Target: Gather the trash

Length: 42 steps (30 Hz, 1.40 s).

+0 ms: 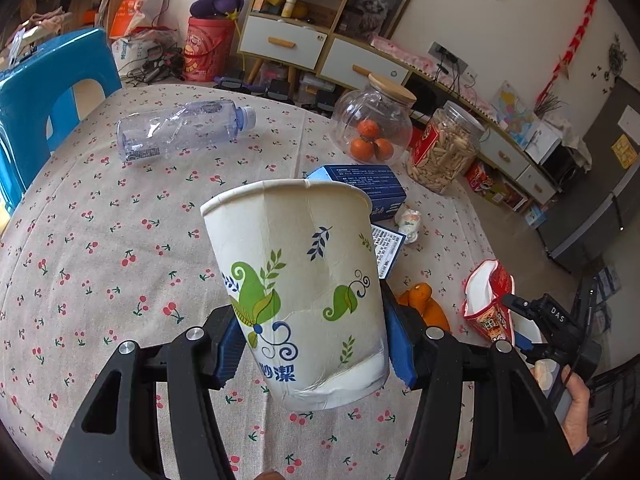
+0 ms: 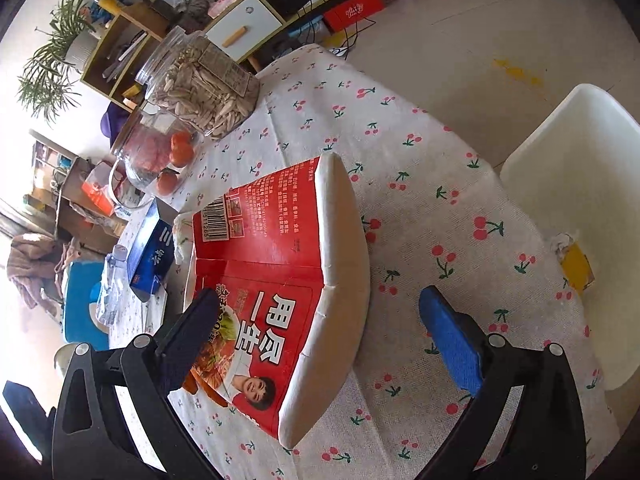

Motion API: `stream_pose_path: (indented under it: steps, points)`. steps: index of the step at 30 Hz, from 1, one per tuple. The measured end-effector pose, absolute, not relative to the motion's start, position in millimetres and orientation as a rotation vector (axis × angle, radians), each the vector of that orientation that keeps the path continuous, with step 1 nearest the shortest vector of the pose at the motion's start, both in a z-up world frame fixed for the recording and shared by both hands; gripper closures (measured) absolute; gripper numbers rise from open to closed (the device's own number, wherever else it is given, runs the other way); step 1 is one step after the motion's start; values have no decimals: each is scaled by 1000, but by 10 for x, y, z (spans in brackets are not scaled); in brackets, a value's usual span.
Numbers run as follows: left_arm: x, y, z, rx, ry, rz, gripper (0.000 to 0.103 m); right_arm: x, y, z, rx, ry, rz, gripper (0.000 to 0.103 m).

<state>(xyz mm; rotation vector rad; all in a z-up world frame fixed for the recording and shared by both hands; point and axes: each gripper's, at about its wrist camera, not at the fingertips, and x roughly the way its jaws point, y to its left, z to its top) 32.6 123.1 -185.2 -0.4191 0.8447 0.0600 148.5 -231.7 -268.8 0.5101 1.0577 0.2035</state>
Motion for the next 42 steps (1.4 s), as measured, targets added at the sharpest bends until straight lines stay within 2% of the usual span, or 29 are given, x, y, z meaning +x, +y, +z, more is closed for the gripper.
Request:
stream_pose_path:
  steps: [2, 3, 5, 6, 7, 16, 18, 19, 20, 22, 26, 28, 29, 30, 32, 34, 42]
  points:
    - [330, 1231, -1870, -426, 851, 58, 45, 1483, -2125, -2685, 444, 1059, 235, 32]
    - [329, 1233, -1873, -427, 852, 59, 45, 1473, -2028, -2667, 408, 1050, 258, 39]
    - [315, 1246, -1869, -424, 850, 64, 44, 1457, -1868, -2590, 359, 1026, 300, 69]
    - [307, 1258, -1866, -425, 848, 67, 45, 1439, -1811, -2537, 336, 1008, 312, 74]
    - [301, 1275, -1865, -428, 847, 70, 45, 1420, -1769, -2475, 320, 989, 324, 84]
    - [274, 1263, -1828, -434, 837, 70, 45, 1143, -1432, -2104, 234, 890, 517, 84]
    - [264, 1260, -1815, -437, 835, 70, 45, 1072, -1304, -2064, 236, 897, 628, 77]
    - [257, 1267, -1807, -440, 833, 69, 45, 1059, -1236, -2093, 246, 928, 669, 69]
    - [250, 1277, -1799, -441, 831, 69, 45, 1060, -1166, -2155, 249, 966, 680, 51]
    - [232, 1310, -1789, -436, 826, 76, 44, 1072, -1050, -2334, 260, 1038, 675, 33]
    - [181, 1439, -1769, -451, 818, 99, 45, 1066, -844, -2634, 340, 1176, 731, 29]
    - [150, 1523, -1750, -462, 811, 108, 45, 1035, -779, -2662, 329, 1172, 737, 30]
    - [133, 1570, -1747, -468, 808, 113, 45, 1012, -754, -2646, 330, 1161, 748, 40]
    - [121, 1608, -1745, -474, 807, 119, 44, 994, -738, -2603, 322, 1141, 750, 46]
    - [97, 1680, -1742, -485, 805, 131, 45, 948, -737, -2468, 308, 1085, 760, 70]
    - [82, 1737, -1735, -500, 805, 136, 45, 912, -748, -2308, 292, 1032, 767, 81]
    - [58, 1629, -1549, -495, 757, 123, 45, 814, -931, -1856, 170, 872, 655, 82]
